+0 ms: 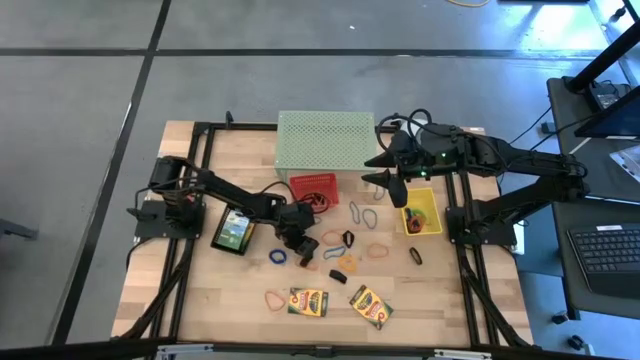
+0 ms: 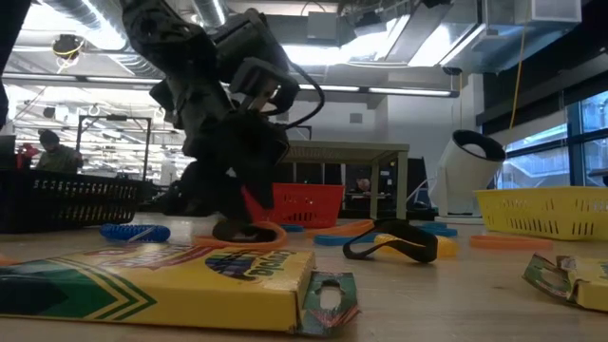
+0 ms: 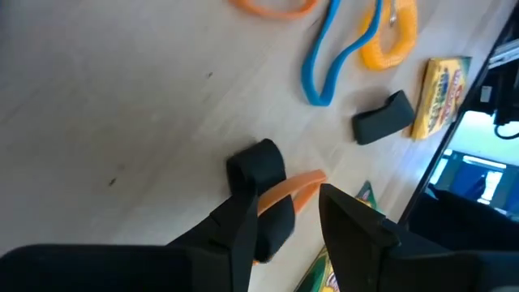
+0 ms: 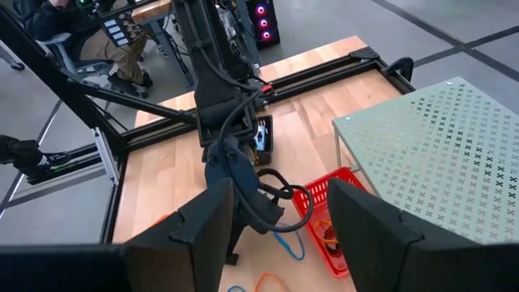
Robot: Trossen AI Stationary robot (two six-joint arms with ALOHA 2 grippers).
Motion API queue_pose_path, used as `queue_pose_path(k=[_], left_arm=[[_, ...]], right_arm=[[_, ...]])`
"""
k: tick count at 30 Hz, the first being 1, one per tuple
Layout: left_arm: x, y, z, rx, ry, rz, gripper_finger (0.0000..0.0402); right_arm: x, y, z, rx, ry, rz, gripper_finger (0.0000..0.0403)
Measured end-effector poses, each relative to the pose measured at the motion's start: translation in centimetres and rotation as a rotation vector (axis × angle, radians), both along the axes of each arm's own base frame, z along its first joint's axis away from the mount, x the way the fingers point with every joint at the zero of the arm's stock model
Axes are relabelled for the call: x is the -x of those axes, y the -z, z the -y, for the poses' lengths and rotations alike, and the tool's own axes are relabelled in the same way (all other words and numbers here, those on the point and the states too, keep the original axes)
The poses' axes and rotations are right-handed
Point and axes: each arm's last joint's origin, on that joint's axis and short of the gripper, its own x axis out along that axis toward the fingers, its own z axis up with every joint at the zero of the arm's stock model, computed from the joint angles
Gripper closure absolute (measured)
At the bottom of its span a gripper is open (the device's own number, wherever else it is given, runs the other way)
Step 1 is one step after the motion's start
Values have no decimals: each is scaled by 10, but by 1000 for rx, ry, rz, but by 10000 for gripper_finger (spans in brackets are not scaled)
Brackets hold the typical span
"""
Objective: Pick & Place Office Desk Supplies
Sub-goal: Put the orange rubber band into the red bin
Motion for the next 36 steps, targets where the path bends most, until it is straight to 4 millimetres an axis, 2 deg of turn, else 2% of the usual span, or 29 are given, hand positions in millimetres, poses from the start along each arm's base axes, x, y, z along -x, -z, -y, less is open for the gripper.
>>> queue_pose_path(k=[21,25,32,36], left_arm=[[1,2,-1,10,-40,-42,279],[4,4,-3,-23,-68,-83,310],[4,4,-4,-70,-58,-58,391],[3,4,-3,-74,-47,-44,398]], right_arm=[[0,0,-6,1,-34,0,199],[0,0,-7,-4,-46,0,199],[0,0,-7,-5,-47,0,199],[0,0,-7,-5,-48,0,199]])
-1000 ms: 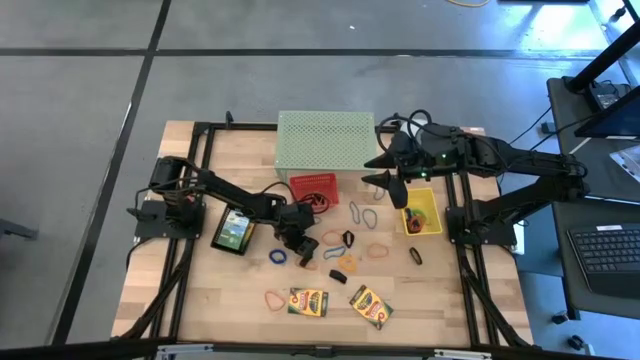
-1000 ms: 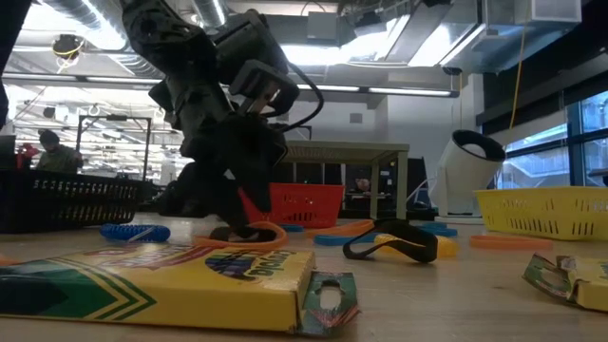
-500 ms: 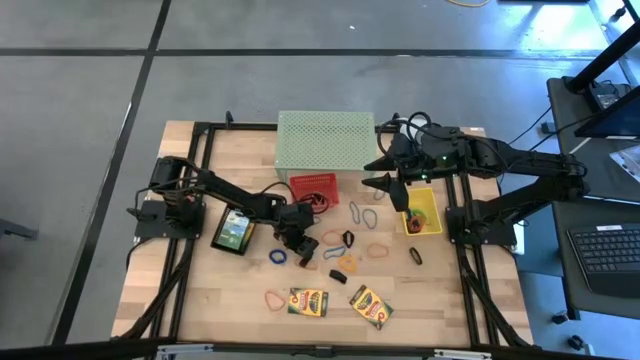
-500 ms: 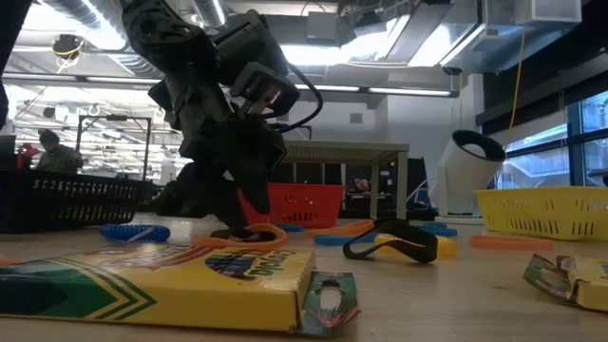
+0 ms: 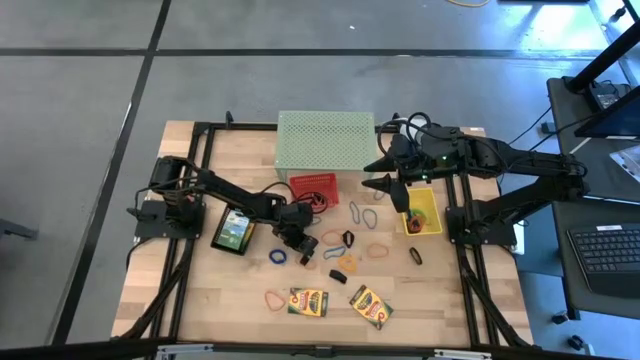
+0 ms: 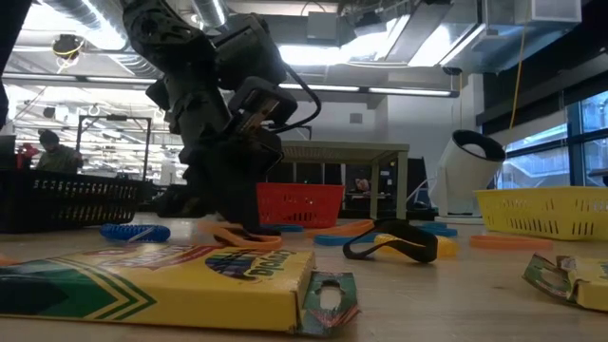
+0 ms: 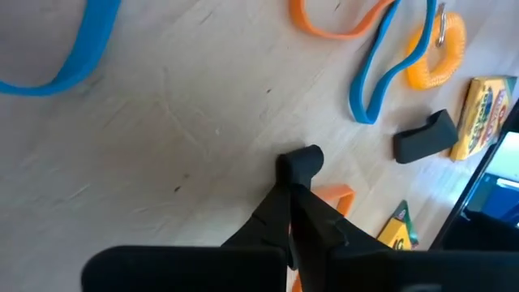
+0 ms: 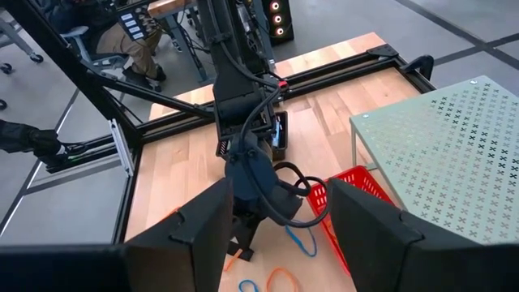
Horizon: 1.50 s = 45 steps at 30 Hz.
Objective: Pick & Place Office Desk Supplies
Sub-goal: Put the orange rubber band into the red bin
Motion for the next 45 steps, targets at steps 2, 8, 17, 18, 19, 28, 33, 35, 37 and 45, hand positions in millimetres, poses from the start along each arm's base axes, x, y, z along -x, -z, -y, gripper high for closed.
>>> queue_pose_path(k=[2,8,17,18,19,28,33,35,37,45], left_arm=[[0,0,0,-3,9,4,399],[-3,-6,1,24,38,24,399],[-2,-29,-2,-15,30,67,400],[0,-28,-2,-28,34,53,400],[1,-28,-3,-34,38,45,400],[4,-24,-14,-98,43,5,400],[4,-23,-19,-108,56,15,400],[4,-24,-20,-90,66,16,399],[4,-24,-22,-57,81,16,393],[4,-25,-21,-32,144,36,308]], right_arm=[[0,0,0,0,0,0,199],[0,0,0,-1,-3,0,199],[0,0,-1,-9,-19,1,199],[0,0,-1,-11,-24,1,199],[0,0,-1,-11,-24,1,199],[-1,-2,-1,-13,-28,17,199],[-1,-3,-1,-19,-26,30,199],[-1,-3,-1,-21,-25,30,199],[-1,-3,-1,-21,-24,30,199],[-1,-3,-1,-22,-24,30,199]])
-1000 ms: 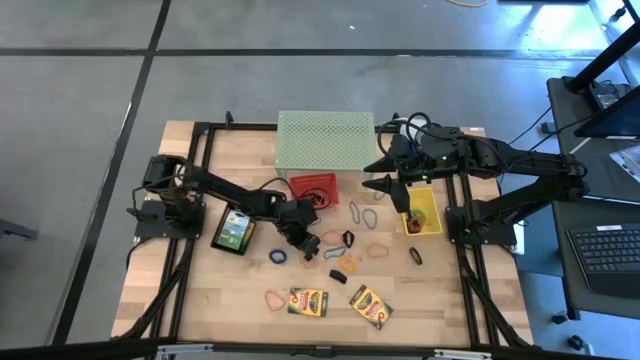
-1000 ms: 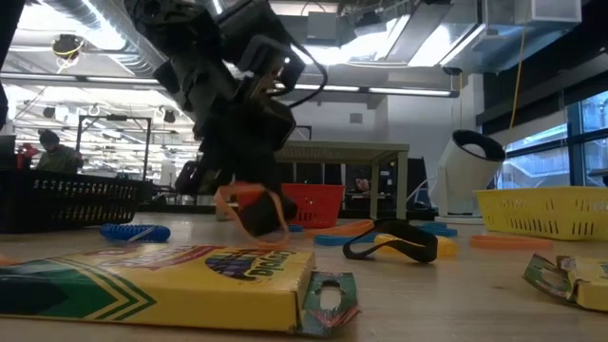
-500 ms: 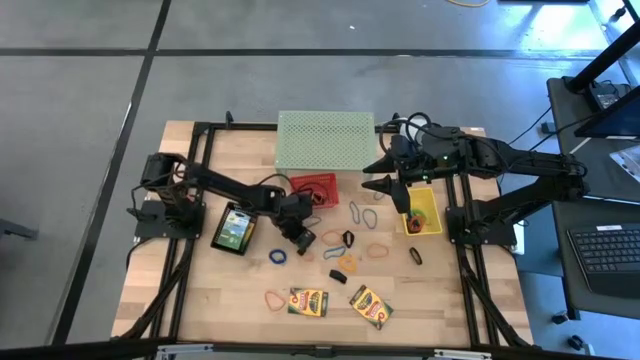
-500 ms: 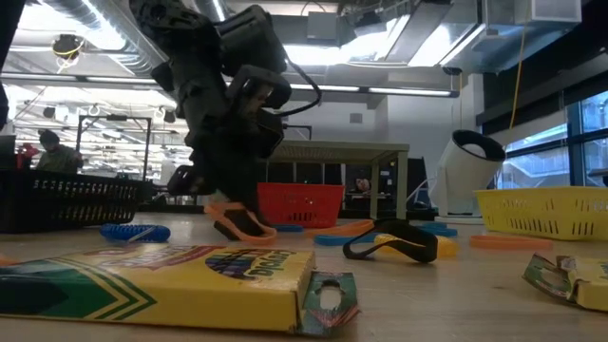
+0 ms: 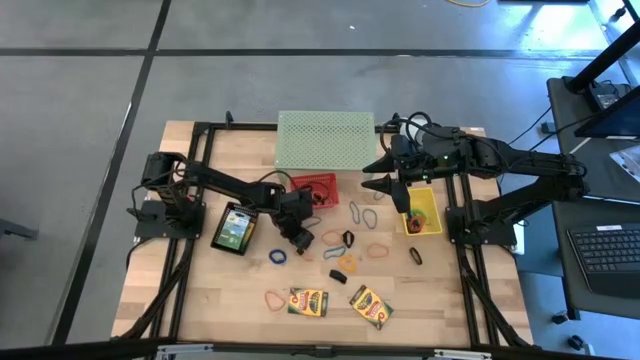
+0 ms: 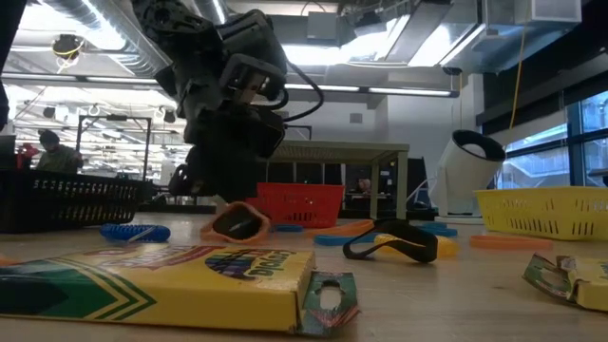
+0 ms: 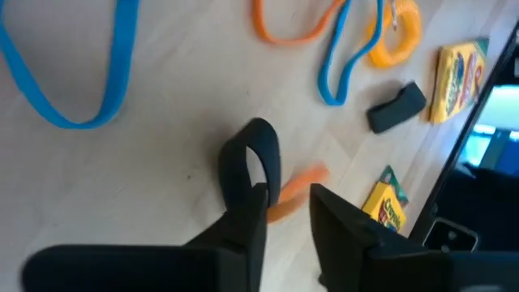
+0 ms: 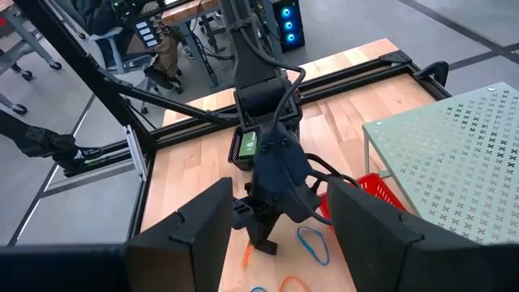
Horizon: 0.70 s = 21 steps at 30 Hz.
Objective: Pick & Place Office Desk Supplies
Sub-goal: Put the orange rubber band into the red bin
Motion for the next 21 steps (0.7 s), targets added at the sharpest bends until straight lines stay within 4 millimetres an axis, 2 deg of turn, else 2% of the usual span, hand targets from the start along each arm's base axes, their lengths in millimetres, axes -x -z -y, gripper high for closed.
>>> queue_pose_path(k=[4,7,15,21], left_arm=[[2,1,1,0,53,-5,279],[6,3,1,-10,88,-32,271],[8,5,2,-56,156,-16,282],[10,5,13,-151,265,34,288]], right_arm=[[0,0,0,-2,1,0,199],[0,0,0,-2,1,0,199],[0,0,0,-2,1,0,199],[0,0,0,-1,1,0,199]])
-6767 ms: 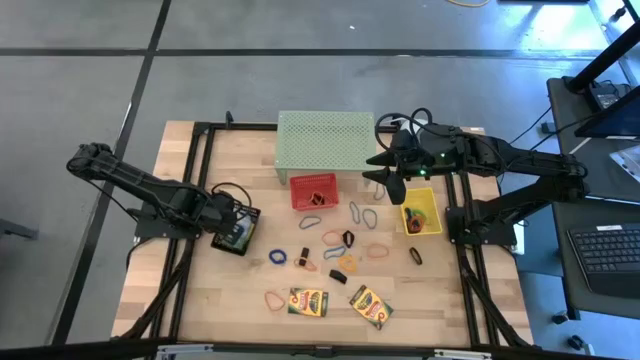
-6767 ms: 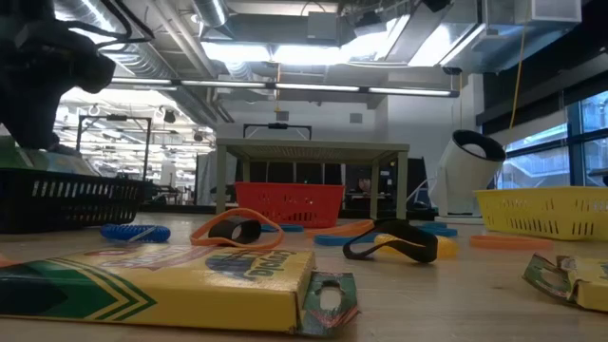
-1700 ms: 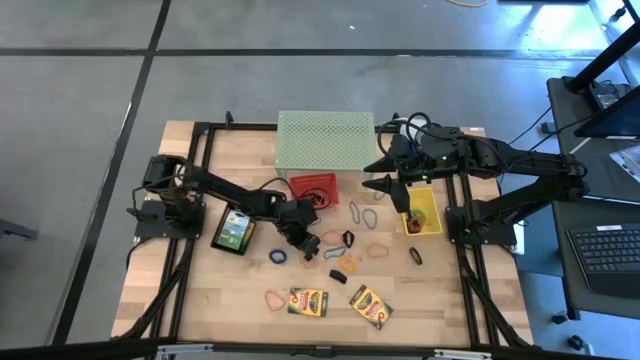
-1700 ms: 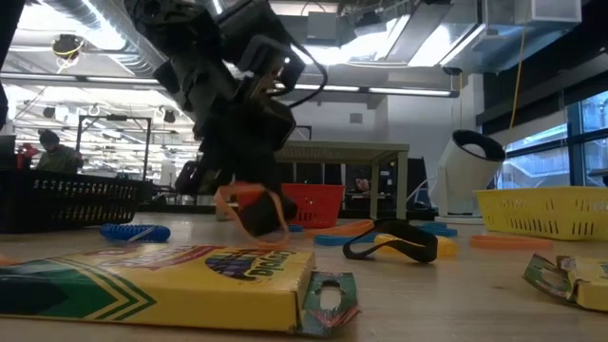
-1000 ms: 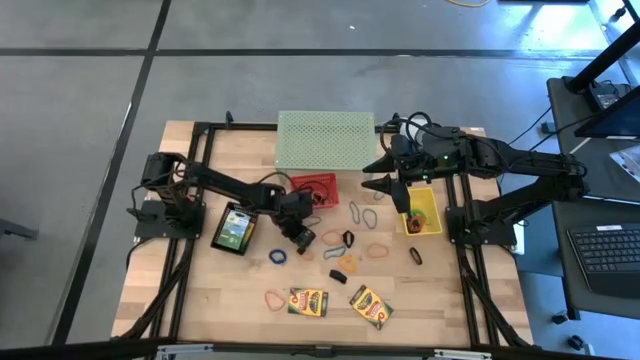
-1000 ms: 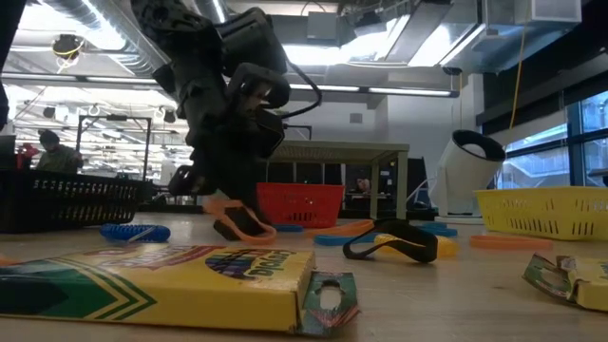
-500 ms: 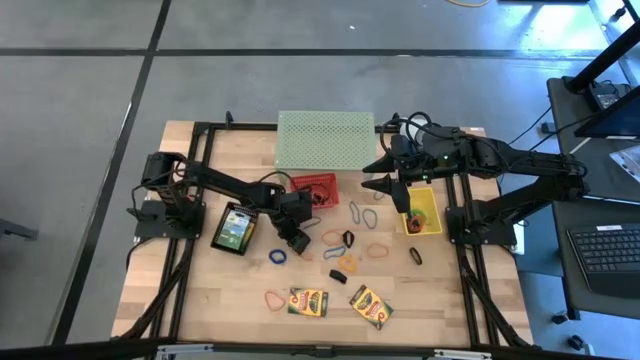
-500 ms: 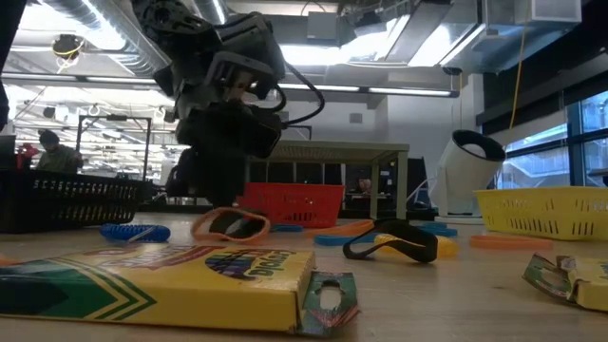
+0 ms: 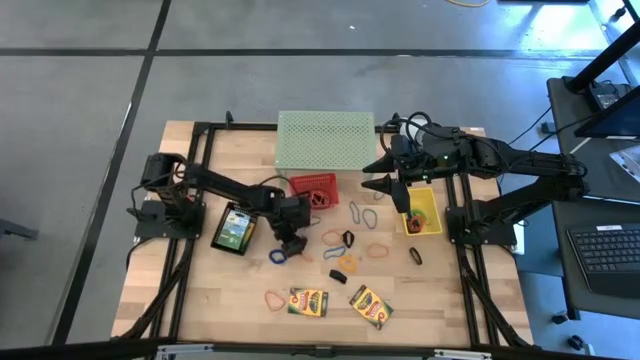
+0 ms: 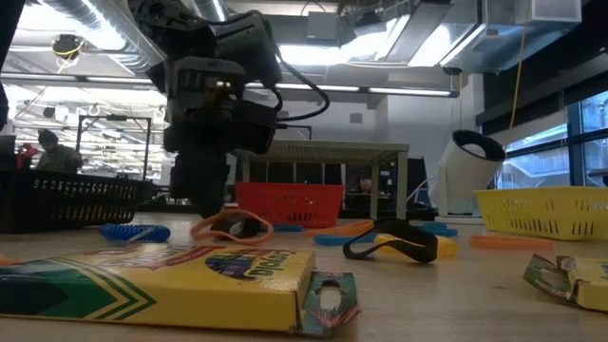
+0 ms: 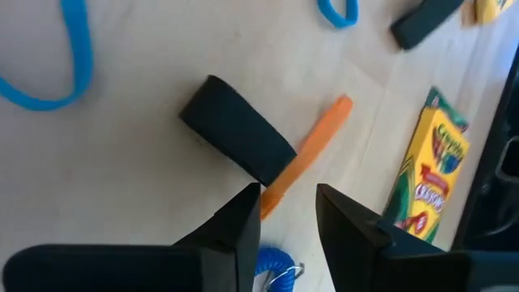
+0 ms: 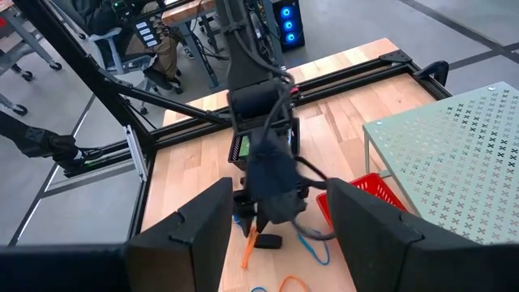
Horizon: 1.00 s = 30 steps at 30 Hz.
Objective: Pick & Place Office Desk Supplies
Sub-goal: Put the orange rubber band into the red bin
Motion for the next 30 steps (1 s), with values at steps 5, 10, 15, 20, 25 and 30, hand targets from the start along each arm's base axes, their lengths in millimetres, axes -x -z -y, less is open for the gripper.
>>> queue_pose_path(k=[5,10,15,20,25,30], left_arm=[[3,1,6,-40,30,-9,288],[6,4,5,-84,17,-47,298],[8,5,6,-141,38,-47,319],[8,5,9,-158,73,-31,336],[9,5,12,-165,98,-22,344],[9,5,14,-191,94,-20,376]], right_arm=[[0,0,0,1,0,0,199],[0,0,0,10,-4,0,199],[0,0,0,9,-4,0,199],[0,0,0,-6,3,-1,199],[0,0,0,-8,3,0,199],[0,0,0,-9,4,-1,199]])
